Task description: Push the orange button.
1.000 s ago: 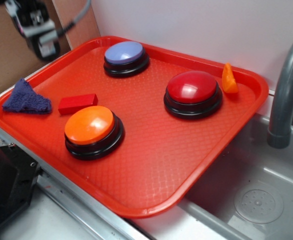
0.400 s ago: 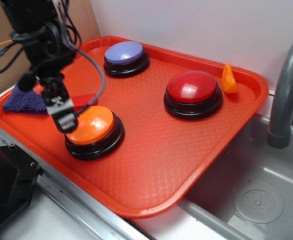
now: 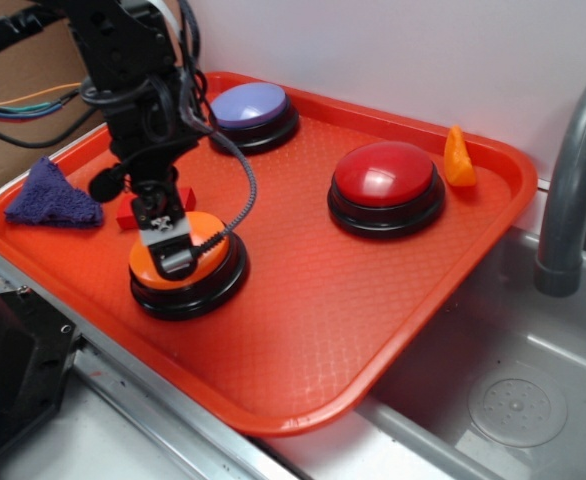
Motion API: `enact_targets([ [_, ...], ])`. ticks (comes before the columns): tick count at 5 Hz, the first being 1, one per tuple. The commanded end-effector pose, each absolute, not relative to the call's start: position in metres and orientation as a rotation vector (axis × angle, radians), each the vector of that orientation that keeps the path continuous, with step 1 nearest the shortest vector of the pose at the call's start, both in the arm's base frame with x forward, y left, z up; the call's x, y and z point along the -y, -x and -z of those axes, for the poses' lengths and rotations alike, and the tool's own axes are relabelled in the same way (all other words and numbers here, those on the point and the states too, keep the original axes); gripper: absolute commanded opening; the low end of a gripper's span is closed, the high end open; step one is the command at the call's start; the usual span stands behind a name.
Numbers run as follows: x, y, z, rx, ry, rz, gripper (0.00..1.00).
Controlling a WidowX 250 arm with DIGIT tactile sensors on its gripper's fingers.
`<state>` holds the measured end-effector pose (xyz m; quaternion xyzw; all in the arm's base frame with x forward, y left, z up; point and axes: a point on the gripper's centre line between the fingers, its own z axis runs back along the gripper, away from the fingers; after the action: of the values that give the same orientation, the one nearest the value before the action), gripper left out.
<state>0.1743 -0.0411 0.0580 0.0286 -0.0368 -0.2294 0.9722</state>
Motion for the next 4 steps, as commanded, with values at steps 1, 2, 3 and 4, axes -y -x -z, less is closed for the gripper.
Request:
enact_targets([
  [1, 0.050, -0.184, -0.040, 0.056, -0.013, 0.472, 1.00],
  [2, 0.052, -0.178, -0.035, 0.023, -0.023, 0.466, 1.00],
  [3, 0.050, -0.178, -0.065, 0.038, -0.060, 0.465, 1.00],
  [4, 0.048, -0.176, -0.092, 0.064, -0.080, 0.453, 1.00],
])
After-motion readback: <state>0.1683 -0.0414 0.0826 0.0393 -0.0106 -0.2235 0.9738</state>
